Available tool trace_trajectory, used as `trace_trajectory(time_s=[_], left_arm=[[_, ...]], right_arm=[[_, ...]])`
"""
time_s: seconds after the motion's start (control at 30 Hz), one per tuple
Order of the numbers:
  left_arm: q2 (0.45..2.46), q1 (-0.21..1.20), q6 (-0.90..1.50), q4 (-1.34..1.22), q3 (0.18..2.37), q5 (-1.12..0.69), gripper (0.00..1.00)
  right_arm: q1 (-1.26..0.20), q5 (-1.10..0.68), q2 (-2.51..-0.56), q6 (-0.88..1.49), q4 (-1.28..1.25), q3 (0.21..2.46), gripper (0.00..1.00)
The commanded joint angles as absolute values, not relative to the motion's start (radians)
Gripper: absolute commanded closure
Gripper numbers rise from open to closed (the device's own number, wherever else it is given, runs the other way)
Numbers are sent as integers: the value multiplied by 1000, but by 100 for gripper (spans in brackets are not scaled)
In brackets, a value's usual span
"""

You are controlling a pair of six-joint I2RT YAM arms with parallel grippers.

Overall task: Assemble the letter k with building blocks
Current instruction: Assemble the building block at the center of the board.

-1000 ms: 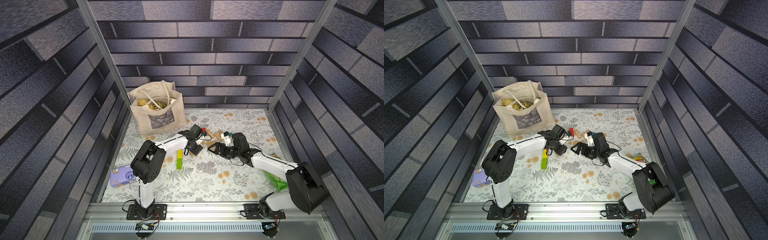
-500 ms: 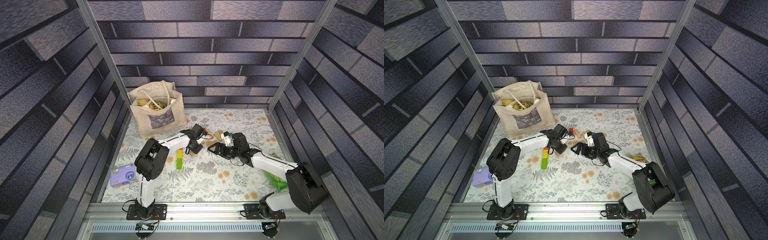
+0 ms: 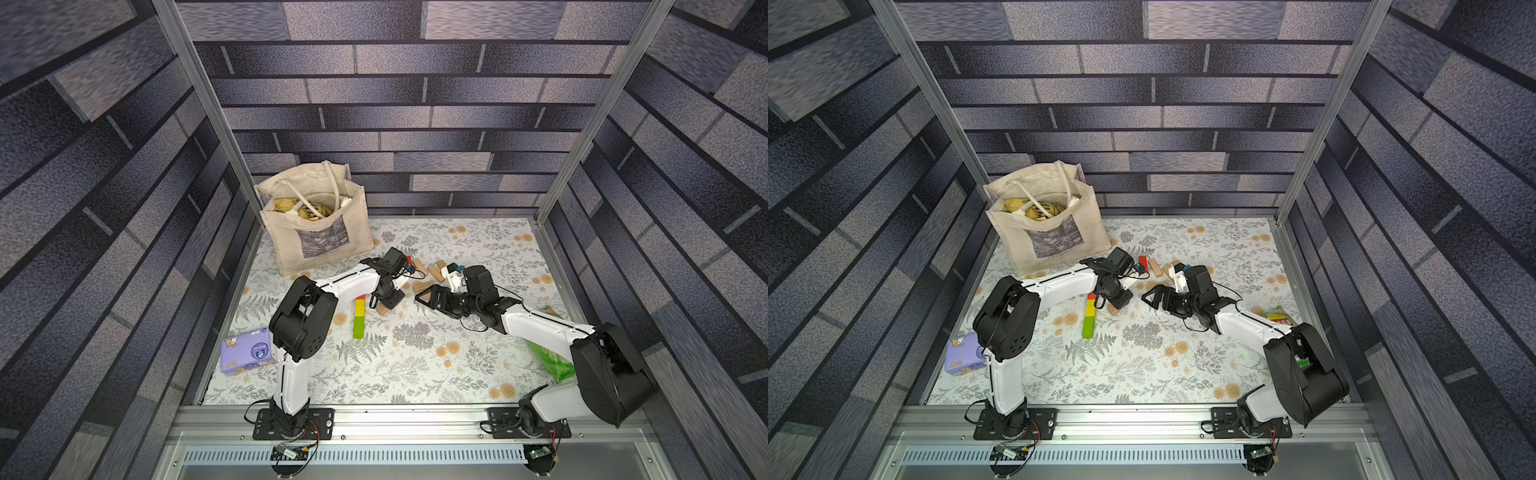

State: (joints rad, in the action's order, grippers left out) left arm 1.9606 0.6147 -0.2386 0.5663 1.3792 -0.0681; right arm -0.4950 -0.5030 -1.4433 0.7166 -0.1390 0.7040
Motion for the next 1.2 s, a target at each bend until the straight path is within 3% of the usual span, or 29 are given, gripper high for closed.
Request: trace_trajectory(time_s=[0.0, 1.17], left_arm=[[1922, 607, -309, 622, 1401, -84, 70], [1894, 538, -367, 552, 1351, -110, 71]], right_arm=[[-489, -500, -1452, 712, -158, 698, 0], [-489, -513, -1531, 715, -140, 776, 0]])
